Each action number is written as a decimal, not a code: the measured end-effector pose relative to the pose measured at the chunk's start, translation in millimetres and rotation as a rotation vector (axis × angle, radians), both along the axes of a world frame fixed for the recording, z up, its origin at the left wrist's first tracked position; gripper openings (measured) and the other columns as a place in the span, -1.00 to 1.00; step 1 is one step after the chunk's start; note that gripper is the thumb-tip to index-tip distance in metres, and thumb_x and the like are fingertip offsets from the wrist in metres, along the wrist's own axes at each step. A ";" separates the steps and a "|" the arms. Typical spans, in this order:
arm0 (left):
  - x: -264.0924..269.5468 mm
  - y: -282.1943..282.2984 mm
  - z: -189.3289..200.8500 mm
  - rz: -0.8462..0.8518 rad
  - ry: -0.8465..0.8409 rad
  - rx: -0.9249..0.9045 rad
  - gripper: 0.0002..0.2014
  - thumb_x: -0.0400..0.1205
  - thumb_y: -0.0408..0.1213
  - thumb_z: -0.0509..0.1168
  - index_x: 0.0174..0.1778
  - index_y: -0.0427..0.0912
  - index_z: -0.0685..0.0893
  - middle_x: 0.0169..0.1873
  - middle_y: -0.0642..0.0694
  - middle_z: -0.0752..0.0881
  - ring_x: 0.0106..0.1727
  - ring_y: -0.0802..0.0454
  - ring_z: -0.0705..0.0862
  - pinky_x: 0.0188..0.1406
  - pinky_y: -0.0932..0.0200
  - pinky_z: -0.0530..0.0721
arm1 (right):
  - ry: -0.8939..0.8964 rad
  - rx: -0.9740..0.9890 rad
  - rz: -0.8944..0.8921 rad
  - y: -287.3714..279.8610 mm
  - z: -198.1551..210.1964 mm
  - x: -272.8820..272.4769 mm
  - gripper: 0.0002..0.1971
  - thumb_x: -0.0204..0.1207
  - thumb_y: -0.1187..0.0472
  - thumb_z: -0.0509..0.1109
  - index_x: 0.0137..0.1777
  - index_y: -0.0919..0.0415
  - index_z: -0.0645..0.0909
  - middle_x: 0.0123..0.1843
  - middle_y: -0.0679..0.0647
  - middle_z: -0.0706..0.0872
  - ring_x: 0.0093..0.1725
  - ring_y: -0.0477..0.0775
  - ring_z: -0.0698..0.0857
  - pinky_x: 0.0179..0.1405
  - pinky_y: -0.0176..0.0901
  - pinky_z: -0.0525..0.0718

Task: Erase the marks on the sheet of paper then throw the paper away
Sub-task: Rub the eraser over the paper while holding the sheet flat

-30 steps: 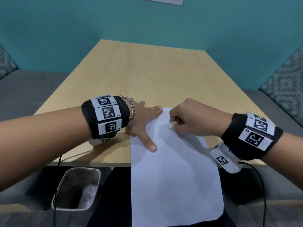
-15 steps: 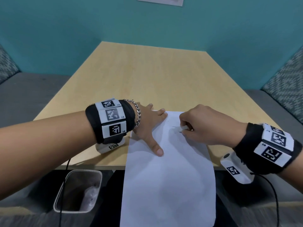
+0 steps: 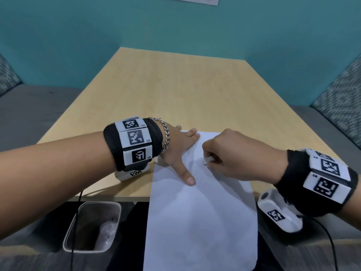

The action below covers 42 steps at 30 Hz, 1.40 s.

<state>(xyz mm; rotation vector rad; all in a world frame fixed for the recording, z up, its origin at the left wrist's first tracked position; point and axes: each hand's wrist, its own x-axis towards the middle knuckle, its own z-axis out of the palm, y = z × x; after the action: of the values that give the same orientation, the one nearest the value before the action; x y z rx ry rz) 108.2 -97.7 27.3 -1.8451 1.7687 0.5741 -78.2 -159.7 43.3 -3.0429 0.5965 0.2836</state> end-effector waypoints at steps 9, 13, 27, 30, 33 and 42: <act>-1.0 1.0 2.4 0.004 0.006 0.008 0.48 0.29 0.69 0.36 0.81 0.08 -0.46 0.79 0.25 -0.42 0.87 -0.19 -0.25 0.78 -0.45 0.08 | -0.020 -0.029 -0.030 2.5 -2.4 0.9 -0.90 0.57 0.15 0.33 -0.16 0.10 0.62 -0.32 -0.03 0.62 -0.27 0.13 0.63 -0.27 0.09 0.68; -1.6 1.3 3.8 0.007 0.006 0.008 0.47 0.31 0.68 0.36 0.82 0.09 -0.46 0.79 0.25 -0.42 0.87 -0.16 -0.25 0.78 -0.45 0.09 | -0.057 0.012 -0.062 -14.0 5.2 -0.4 -0.90 0.58 0.12 0.42 -0.04 0.08 0.75 -0.24 -0.04 0.76 -0.20 0.08 0.70 -0.13 0.08 0.75; 13.1 21.3 11.2 0.017 0.141 -0.147 0.34 0.39 0.70 0.23 0.77 0.19 -0.51 0.78 0.13 -0.50 0.86 -0.10 -0.32 0.83 -0.33 -0.10 | -0.141 0.082 -0.137 -25.5 5.0 -46.8 -0.93 0.67 -0.02 0.47 0.08 -0.12 0.70 -0.14 -0.30 0.70 -0.13 -0.25 0.72 -0.21 -0.32 0.62; 35.9 36.0 16.5 0.021 0.125 -0.086 0.37 0.38 0.65 0.32 0.81 0.14 -0.45 0.81 0.14 -0.42 0.86 -0.02 -0.31 0.84 -0.27 -0.07 | -0.121 0.080 -0.150 -26.5 6.0 -56.7 -0.93 0.68 -0.06 0.47 0.05 -0.14 0.67 -0.14 -0.30 0.70 -0.14 -0.27 0.70 -0.22 -0.28 0.65; 46.7 48.1 10.1 0.055 0.138 -0.089 0.31 0.43 0.63 0.30 0.87 0.06 -0.29 0.85 0.12 -0.27 0.87 0.02 -0.23 0.85 -0.19 -0.05 | -0.171 0.096 -0.212 -35.3 15.0 -63.9 -0.93 0.65 -0.03 0.47 0.08 -0.15 0.72 -0.13 -0.33 0.74 -0.12 -0.29 0.74 -0.15 -0.24 0.73; 41.8 52.3 1.8 0.028 0.093 -0.104 0.31 0.42 0.62 0.34 0.88 0.09 -0.23 0.85 0.18 -0.24 0.87 -0.02 -0.20 0.85 -0.24 -0.06 | -0.169 0.153 -0.170 -27.9 5.9 -61.7 -0.89 0.64 -0.13 0.48 0.04 -0.18 0.69 -0.09 -0.35 0.76 -0.08 -0.30 0.75 -0.11 -0.17 0.78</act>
<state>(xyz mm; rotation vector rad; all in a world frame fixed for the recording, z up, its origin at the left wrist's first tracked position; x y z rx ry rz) 150.0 -45.4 29.1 -1.9448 1.8682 0.5971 -140.0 -187.6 49.2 -2.8108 0.7759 0.0628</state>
